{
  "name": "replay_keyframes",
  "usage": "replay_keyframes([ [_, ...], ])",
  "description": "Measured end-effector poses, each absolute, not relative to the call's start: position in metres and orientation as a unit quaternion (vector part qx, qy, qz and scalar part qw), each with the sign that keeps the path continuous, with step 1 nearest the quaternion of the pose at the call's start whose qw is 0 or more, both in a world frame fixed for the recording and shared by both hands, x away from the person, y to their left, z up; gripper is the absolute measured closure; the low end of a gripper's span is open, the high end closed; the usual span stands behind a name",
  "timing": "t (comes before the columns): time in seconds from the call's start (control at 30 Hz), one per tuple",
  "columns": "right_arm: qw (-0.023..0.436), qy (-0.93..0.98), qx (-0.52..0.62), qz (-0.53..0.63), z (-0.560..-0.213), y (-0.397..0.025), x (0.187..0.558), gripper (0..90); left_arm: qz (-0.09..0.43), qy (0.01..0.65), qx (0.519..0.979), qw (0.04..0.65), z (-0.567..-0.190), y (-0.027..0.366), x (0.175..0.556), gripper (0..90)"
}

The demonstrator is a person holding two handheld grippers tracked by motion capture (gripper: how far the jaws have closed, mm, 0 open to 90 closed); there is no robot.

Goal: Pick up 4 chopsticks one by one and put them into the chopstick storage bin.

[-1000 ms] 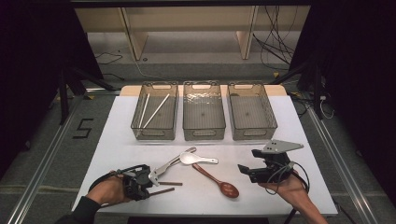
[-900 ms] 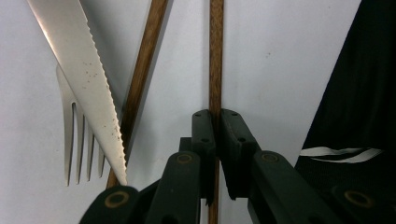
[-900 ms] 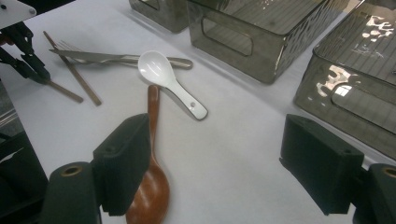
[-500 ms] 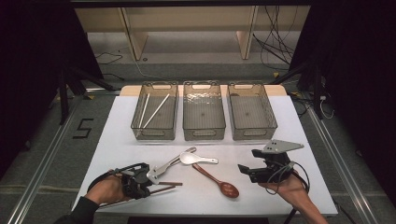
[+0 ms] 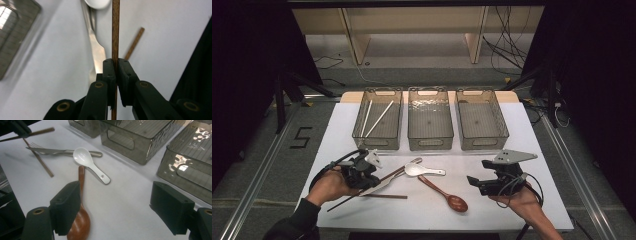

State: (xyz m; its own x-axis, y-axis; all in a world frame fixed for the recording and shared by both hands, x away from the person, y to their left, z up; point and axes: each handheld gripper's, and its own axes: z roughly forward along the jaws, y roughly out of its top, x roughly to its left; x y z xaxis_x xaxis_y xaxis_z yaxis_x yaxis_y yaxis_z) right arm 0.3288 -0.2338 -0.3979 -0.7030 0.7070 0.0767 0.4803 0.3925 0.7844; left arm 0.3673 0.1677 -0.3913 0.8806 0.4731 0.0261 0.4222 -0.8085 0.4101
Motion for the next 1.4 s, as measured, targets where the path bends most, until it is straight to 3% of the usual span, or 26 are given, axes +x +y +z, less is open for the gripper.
replay_keyframes([
  [0.37,0.138,0.821,0.361,0.421,-0.398,-0.234,0.329,25.0,0.092,0.260,0.930,0.244,-0.359,0.167,0.401,84.5],
  [1.4,0.134,0.819,0.362,0.425,-0.399,-0.236,0.331,24.6,0.168,0.304,0.904,0.250,-0.316,0.153,0.510,84.5],
])
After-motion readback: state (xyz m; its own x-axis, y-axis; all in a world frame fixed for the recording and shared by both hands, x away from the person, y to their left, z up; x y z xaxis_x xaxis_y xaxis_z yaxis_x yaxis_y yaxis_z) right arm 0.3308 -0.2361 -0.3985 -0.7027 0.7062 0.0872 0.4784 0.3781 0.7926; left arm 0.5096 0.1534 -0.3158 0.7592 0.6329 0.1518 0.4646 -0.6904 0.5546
